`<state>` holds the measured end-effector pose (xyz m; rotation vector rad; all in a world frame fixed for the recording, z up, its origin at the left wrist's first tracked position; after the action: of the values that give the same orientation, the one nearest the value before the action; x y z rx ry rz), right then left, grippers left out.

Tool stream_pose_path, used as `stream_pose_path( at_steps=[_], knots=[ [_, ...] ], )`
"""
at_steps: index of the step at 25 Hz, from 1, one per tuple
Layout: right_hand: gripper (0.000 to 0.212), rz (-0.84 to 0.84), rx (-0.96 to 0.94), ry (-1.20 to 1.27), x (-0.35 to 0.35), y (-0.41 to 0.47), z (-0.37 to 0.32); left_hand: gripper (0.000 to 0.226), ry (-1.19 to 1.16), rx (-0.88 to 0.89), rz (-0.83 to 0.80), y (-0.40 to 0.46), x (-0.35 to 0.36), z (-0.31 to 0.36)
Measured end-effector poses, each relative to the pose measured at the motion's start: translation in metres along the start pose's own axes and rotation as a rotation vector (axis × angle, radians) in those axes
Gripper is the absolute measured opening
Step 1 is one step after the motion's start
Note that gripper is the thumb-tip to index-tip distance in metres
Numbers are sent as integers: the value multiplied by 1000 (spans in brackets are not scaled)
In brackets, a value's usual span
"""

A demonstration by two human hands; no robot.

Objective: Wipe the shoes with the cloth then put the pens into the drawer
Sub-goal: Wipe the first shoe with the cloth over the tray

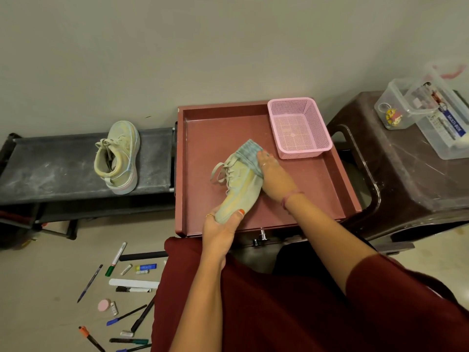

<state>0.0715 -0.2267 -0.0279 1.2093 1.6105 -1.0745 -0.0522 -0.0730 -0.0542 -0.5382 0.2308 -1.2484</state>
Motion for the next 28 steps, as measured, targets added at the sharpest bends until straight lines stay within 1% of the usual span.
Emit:
stream_pose_path(
  at_steps=[2,3,7,9,11,15,16,18,21,25,26,28],
  knots=[
    [66,-21,71,29,0,11,3,38,7,3,-2,1,0,-1],
    [67,-31,64,41,0,5,-3,40,16,3,-2,2,-1,-1],
    [66,27,-160,130,-1,-51,-40,42,26,16,-20,5,-1,-1],
    [67,34,-218,75,-7,-45,-37,42,18,21,-21,3,-1,-1],
    [71,0,-194,23,-10,-13,-29,44,14,20,-20,2,0,0],
    [67,-48,-30,9,-14,27,-28,50,33,32,-19,1,1,2],
    [67,-55,-36,-8,-14,25,-35,49,32,32,-13,1,1,2],
    [67,-70,-129,-43,-7,9,-49,45,13,23,-6,1,0,3],
    [69,-57,-182,7,-8,-15,-48,46,-6,20,-8,3,-2,4],
    [69,-25,-19,73,-17,8,-11,42,-21,22,-16,2,0,5],
    [70,-12,-8,105,-17,6,-13,40,-22,22,-16,2,1,6],
    [71,-2,-49,182,-7,-17,-28,38,-40,5,-1,3,-1,5]
  ],
)
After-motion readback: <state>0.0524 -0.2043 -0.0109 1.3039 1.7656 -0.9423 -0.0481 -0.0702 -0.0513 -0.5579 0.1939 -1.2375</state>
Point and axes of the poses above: each hand's wrist, its own y-axis towards the middle knuckle, its own x-axis out of the palm, z = x × y, the point moved 5 cm from there along y, towards the middle knuckle, and after that the axes turned 9 degrees about -y, right-handed, at the moved point
